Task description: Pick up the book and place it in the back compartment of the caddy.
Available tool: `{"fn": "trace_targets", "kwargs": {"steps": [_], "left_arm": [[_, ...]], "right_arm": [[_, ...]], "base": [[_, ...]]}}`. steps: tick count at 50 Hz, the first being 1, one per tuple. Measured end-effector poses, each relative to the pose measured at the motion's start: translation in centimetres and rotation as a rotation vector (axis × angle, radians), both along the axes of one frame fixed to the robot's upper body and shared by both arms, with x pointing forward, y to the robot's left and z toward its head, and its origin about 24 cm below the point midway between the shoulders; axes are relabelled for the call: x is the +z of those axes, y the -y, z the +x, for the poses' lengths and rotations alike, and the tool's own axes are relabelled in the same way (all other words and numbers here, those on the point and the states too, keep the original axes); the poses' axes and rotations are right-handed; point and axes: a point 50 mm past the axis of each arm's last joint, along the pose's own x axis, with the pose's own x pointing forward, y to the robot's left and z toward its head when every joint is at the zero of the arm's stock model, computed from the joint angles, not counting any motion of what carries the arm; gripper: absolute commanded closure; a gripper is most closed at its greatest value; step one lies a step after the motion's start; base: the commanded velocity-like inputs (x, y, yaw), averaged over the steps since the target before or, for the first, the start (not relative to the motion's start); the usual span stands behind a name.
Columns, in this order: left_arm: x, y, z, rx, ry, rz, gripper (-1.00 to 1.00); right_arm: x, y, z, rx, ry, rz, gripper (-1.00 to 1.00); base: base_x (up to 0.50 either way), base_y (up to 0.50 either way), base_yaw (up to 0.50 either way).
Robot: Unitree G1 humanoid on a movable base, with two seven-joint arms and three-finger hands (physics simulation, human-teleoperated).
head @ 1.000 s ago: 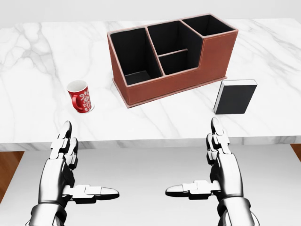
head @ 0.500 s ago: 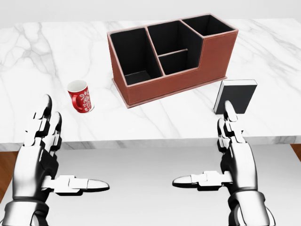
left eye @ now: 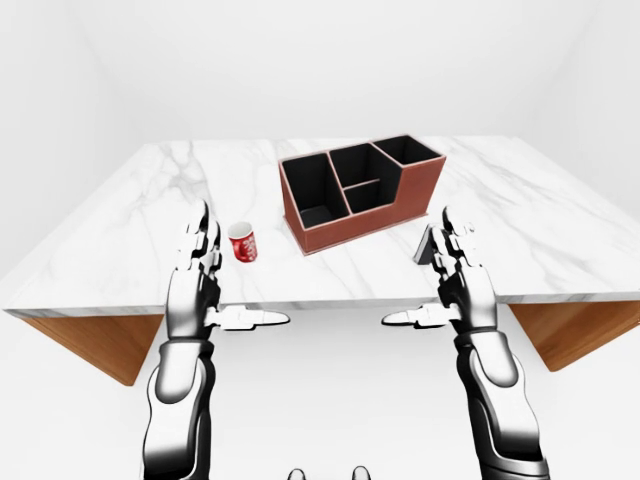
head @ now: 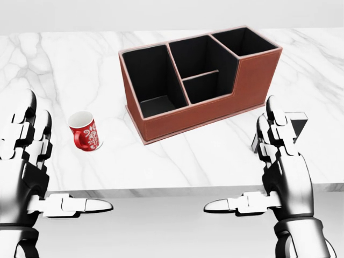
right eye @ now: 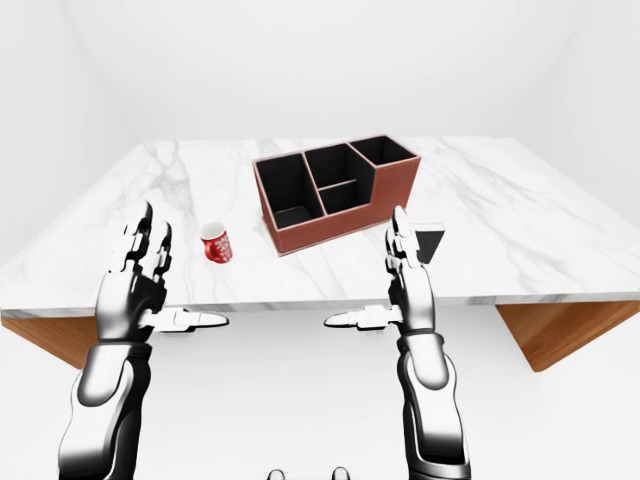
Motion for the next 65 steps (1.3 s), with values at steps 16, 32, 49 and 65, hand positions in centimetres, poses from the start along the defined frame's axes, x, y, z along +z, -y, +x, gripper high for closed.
{"fn": "trace_targets", "kwargs": {"steps": [16,32,49,65], "left_arm": [[0.32,-0.05,-0.08,0.0,0.014,0.006,-1.0],[0.39,-0.04,-0.08,-0.001,0.017,0.007,-1.0],[0.41,0.01,-0.1,-0.003,0.018,0.008,-1.0],[0.3,0.04,-0.02,-0.004,0.013,0.007,-1.0]], "right_arm": [[-0.01,-0.01,-0.06,0.003,-0.002,-0.02,-1.0],[-0.25,-0.03,-0.01,0.001,-0.013,-0.032,-1.0],[-0.35,-0.08,-0.01,0.001,-0.018,-0.037,-1.0],[0.53,-0.14,-0.16,-0.005,0.021,-0.051,-1.0]], "base": [[0.5,-0.01,0.0],[0.5,0.0,0.0],[0.5,-0.01,0.0],[0.05,0.0,0.0]]}}
